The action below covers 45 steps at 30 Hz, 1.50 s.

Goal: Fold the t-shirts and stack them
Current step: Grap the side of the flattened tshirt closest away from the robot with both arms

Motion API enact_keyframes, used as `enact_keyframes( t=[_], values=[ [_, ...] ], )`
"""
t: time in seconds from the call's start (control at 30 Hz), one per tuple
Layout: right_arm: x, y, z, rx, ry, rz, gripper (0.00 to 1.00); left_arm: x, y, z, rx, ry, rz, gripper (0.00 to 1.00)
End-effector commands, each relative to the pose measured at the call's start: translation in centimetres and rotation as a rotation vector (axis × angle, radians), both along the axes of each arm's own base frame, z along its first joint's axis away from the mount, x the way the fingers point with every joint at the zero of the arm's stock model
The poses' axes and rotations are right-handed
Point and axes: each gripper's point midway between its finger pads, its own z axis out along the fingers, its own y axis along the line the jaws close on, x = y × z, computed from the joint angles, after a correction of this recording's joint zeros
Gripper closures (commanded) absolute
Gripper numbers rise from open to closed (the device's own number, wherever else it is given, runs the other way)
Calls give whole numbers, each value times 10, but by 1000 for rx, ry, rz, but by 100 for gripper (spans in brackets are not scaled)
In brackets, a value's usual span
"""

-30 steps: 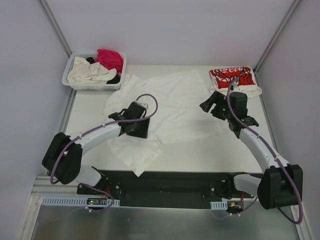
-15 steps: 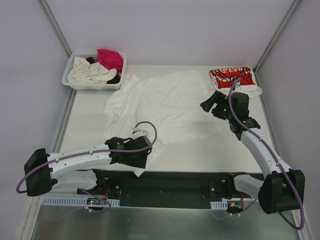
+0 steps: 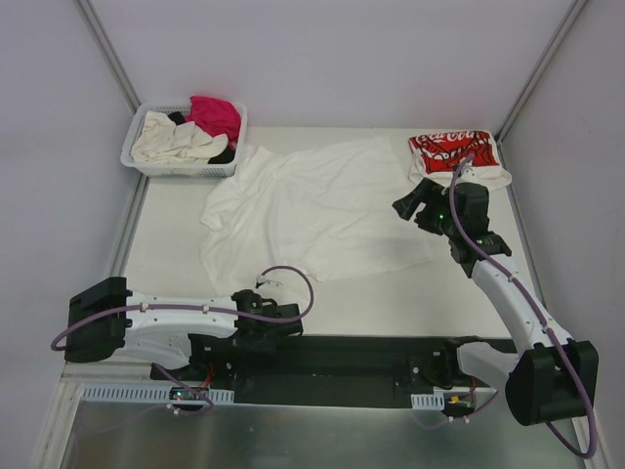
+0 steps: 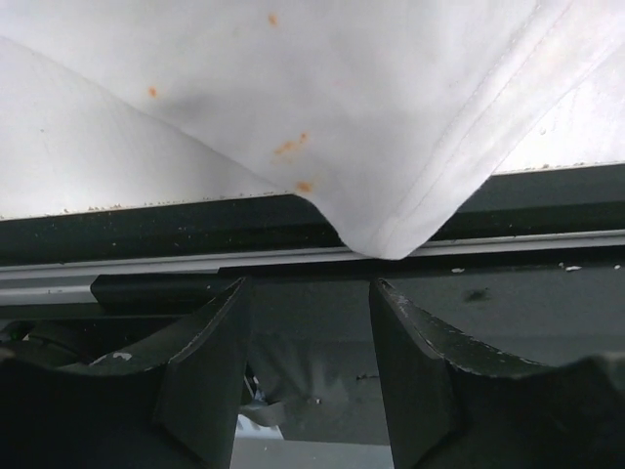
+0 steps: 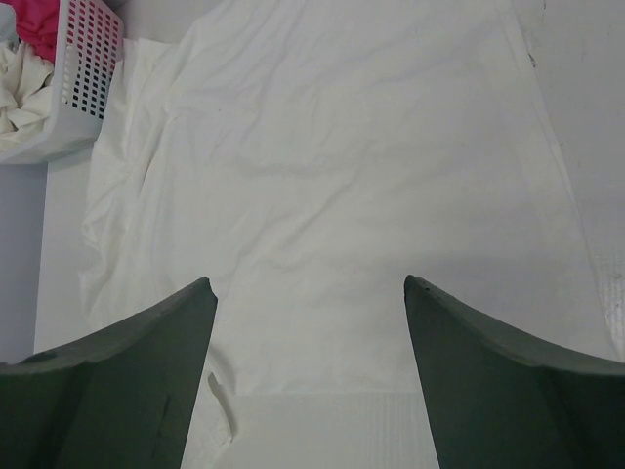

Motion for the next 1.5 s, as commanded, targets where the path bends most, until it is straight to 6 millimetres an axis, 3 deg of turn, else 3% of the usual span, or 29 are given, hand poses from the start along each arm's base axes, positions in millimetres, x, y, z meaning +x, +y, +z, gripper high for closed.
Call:
enact_keyframes(
  t=[0.0, 0.4, 1.07, 1.47],
  values=[
    [-2, 1, 9, 5, -27, -4, 19, 14, -8, 12, 9, -80, 6, 50],
    [0, 4, 7, 13, -16, 2, 19, 20, -13, 11, -27, -123, -16, 51],
    [-5, 3, 5, 5, -21, 3, 19, 24, -49, -1, -66, -131, -133, 53],
    [-6, 2, 1, 0, -15, 5, 19, 27, -51, -5, -40, -138, -152, 66]
  ],
)
